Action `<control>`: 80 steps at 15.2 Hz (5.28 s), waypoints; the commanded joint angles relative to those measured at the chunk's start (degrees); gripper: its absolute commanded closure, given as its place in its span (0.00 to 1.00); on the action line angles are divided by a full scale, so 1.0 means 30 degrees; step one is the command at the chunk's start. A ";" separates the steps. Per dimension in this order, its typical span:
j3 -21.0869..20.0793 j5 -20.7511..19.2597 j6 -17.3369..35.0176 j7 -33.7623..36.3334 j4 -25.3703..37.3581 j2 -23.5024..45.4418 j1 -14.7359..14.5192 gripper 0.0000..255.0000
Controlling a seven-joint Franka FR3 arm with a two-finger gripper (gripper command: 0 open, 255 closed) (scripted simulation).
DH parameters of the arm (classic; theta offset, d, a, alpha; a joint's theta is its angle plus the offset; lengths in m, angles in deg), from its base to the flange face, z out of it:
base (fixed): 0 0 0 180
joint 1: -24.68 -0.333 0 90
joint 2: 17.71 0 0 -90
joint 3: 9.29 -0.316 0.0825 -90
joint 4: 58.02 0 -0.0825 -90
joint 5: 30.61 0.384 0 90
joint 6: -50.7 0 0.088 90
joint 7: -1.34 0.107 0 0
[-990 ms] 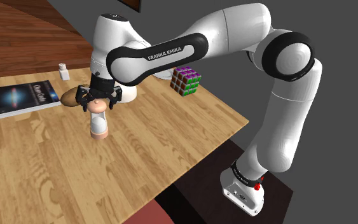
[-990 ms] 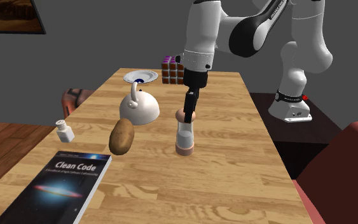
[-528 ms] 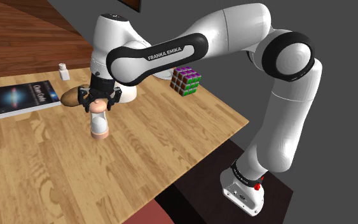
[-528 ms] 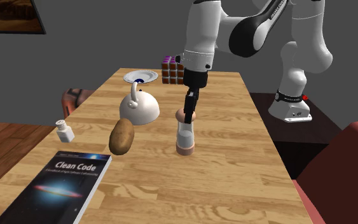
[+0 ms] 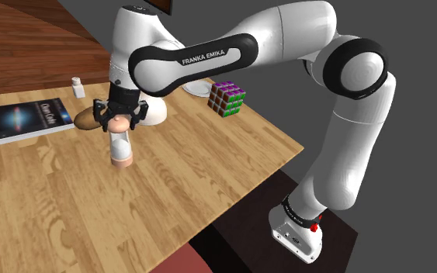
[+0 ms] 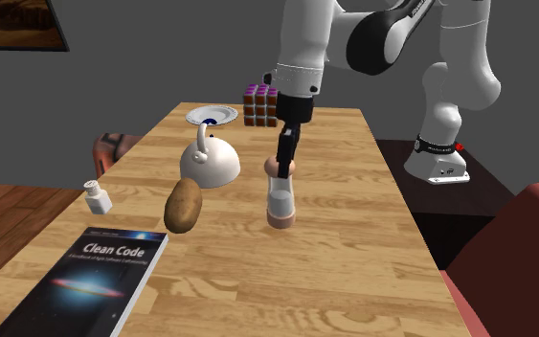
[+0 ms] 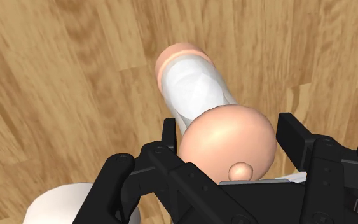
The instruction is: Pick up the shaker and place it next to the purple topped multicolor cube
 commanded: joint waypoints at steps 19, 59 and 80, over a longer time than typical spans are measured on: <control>-0.0250 0.0566 -0.4740 -0.0179 0.3686 -0.1148 0.0082 1.00; 0.2176 0.4144 -1.0373 -0.6573 0.2768 -0.7646 0.4108 1.00; 0.8542 0.4601 -1.1987 -1.6589 -0.0618 -1.1075 0.7880 1.00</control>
